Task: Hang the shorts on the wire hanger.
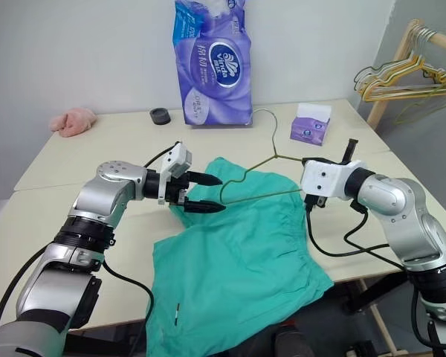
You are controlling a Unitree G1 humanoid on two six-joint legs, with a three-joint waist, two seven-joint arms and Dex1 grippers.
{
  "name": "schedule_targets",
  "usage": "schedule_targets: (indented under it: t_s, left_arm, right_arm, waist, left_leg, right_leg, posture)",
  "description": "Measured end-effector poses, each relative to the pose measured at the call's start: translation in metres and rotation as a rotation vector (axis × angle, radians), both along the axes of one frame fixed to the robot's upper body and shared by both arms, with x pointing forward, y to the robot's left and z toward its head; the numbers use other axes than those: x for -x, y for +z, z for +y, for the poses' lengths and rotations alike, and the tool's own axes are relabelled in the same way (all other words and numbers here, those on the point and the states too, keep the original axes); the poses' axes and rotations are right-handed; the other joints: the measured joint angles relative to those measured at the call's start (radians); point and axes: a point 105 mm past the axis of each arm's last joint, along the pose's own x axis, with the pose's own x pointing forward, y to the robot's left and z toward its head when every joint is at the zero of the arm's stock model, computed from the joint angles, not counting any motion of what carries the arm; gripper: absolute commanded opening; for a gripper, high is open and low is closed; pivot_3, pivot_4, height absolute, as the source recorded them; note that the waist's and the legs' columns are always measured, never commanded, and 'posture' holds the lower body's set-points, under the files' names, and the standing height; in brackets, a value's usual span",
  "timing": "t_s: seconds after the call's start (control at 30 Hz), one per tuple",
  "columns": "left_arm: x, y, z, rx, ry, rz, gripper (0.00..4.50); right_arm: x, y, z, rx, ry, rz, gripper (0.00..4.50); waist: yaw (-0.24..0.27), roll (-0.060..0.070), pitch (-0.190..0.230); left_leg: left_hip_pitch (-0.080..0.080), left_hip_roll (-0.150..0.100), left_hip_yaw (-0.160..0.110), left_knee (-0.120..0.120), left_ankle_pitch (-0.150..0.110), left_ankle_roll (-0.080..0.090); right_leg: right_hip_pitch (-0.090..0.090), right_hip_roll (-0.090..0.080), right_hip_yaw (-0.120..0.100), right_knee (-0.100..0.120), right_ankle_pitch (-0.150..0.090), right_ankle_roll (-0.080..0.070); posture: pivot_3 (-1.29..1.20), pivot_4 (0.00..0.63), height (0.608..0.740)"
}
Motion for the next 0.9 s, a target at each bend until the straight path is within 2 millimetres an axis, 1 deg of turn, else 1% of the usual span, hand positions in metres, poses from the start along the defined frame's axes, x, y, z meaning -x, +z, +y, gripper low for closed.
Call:
schedule_targets:
  t_s: [0.13, 0.27, 0.37, 0.4, 0.7, 0.77, 0.8, 0.9]
  left_arm:
    - [0.003, -0.002, -0.001, 0.003, -0.02, 0.013, 4.46]
    - [0.016, -0.017, 0.0, -0.003, -0.059, 0.07, 4.46]
    - [0.019, -0.016, -0.002, -0.004, -0.07, 0.073, 3.88]
    - [0.02, -0.015, -0.003, -0.004, -0.076, 0.071, 3.63]
    - [0.021, -0.013, -0.009, 0.004, -0.085, 0.07, 0.85]
    - [0.022, -0.015, -0.008, 0.002, -0.084, 0.072, 0.22]
    - [0.023, -0.017, -0.007, 0.0, -0.082, 0.076, 0.02]
    - [0.024, -0.021, -0.005, -0.004, -0.076, 0.08, 0.02]
  right_arm:
    - [0.003, 0.001, 0.009, -0.013, 0.039, -0.017, 0.0]
    - [0.006, 0.003, 0.014, -0.012, 0.069, -0.034, 0.0]
    - [0.007, 0.003, 0.016, -0.01, 0.08, -0.043, 0.0]
    - [0.007, 0.003, 0.017, -0.013, 0.083, -0.044, 0.0]
    - [0.007, 0.001, 0.02, -0.027, 0.095, -0.035, 0.0]
    - [0.007, 0.001, 0.022, -0.035, 0.098, -0.033, 0.0]
    - [0.008, 0.001, 0.023, -0.04, 0.101, -0.032, 0.0]
    - [0.009, 0.0, 0.026, -0.058, 0.11, -0.011, 0.0]
  waist:
    - [-0.002, 0.0, 0.0]
    - [-0.008, 0.0, 0.0]
    - [-0.011, 0.0, 0.0]
    - [-0.012, 0.0, 0.0]
    - [-0.023, 0.0, 0.0]
    - [-0.023, 0.0, 0.0]
    - [-0.023, 0.0, 0.0]
    - [-0.023, 0.0, 0.0]
  left_leg:
    - [0.0, 0.0, 0.0, 0.0, 0.0, 0.0]
    - [0.0, 0.0, 0.0, 0.0, 0.0, 0.0]
    - [0.0, 0.0, -0.001, 0.0, 0.0, 0.0]
    - [0.0, 0.0, -0.001, 0.0, 0.0, 0.0]
    - [0.0, 0.0, -0.001, 0.0, 0.0, 0.0]
    - [0.0, 0.0, -0.001, 0.0, 0.0, 0.0]
    - [0.0, 0.0, -0.001, 0.0, 0.0, 0.0]
    - [0.0, 0.0, -0.001, 0.0, 0.0, 0.0]
  right_leg:
    - [0.0, 0.0, 0.0, 0.0, 0.0, 0.0]
    - [0.0, 0.0, 0.0, 0.001, 0.0, 0.0]
    - [0.0, 0.0, -0.001, 0.001, 0.0, 0.0]
    - [0.0, 0.0, 0.0, 0.001, 0.0, 0.0]
    - [0.0, 0.0, -0.001, 0.001, 0.0, 0.0]
    - [0.0, 0.0, -0.001, 0.001, 0.0, 0.0]
    - [0.0, 0.0, -0.001, 0.001, 0.0, 0.0]
    - [0.0, 0.0, -0.001, 0.001, 0.0, 0.0]
  posture:
    - [-0.19, 0.06, 0.74]
    - [-0.19, 0.058, 0.74]
    - [-0.19, 0.058, 0.74]
    - [-0.19, 0.058, 0.74]
    - [-0.18, 0.062, 0.74]
    - [-0.18, 0.061, 0.74]
    - [-0.18, 0.061, 0.74]
    - [-0.18, 0.062, 0.74]
